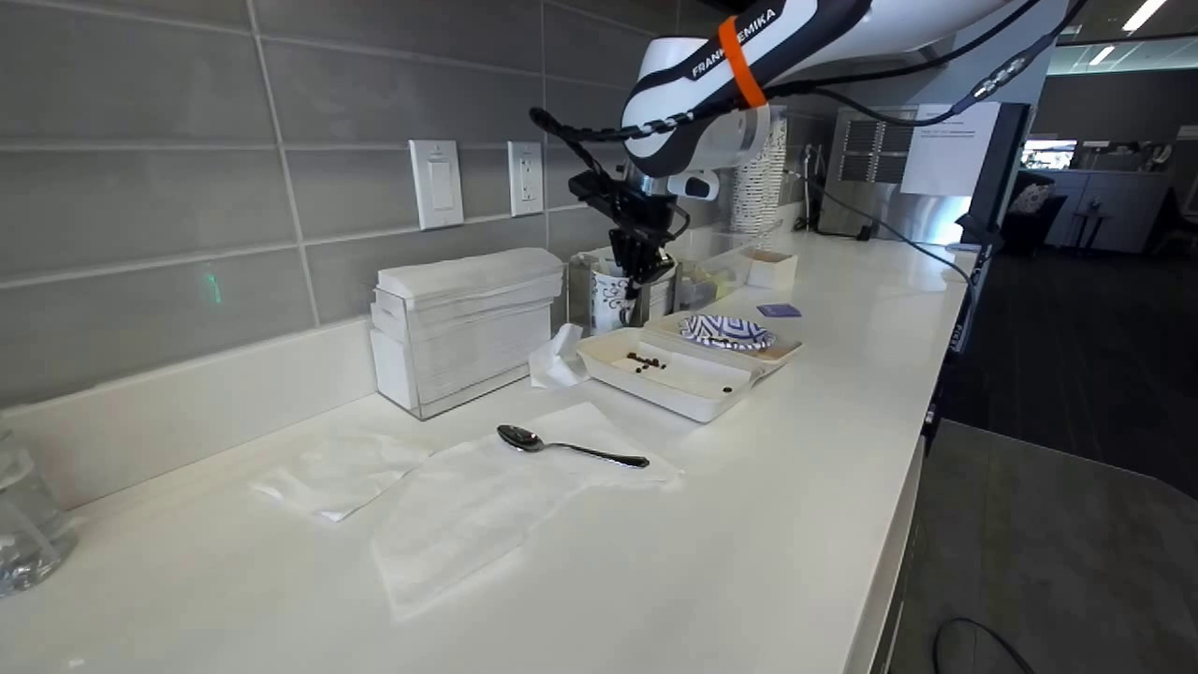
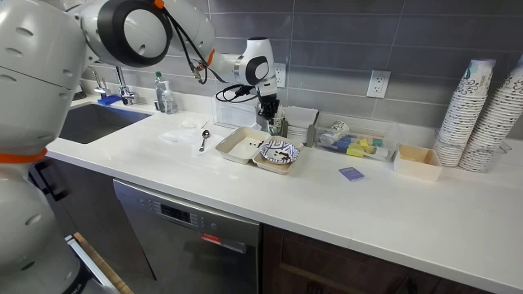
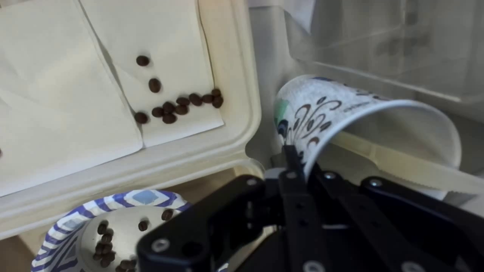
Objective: Put the cup on the right side of the foam pack
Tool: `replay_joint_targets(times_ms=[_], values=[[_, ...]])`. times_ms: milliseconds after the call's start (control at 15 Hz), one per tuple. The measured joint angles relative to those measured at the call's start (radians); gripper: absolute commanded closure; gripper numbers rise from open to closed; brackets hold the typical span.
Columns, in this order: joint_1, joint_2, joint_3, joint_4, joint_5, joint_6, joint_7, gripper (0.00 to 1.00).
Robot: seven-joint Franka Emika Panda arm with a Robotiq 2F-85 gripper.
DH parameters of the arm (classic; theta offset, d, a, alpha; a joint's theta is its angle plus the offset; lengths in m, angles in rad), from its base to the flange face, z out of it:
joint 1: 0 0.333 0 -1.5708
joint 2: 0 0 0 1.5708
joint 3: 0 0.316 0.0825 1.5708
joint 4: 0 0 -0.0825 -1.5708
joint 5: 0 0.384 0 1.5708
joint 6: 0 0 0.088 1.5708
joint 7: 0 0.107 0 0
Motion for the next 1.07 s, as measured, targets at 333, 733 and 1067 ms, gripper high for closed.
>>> replay_joint_targets(times_ms=[333, 733, 1067], values=[[0.004, -0.048, 0.0, 0.008, 0.0, -0.001, -0.001, 0.99], [0.021, -0.127, -0.008, 0.007, -0.035, -0.138, -0.012, 0.99], [0.005, -0.243, -0.024, 0.003, -0.085, -0.367, -0.098, 0.99]])
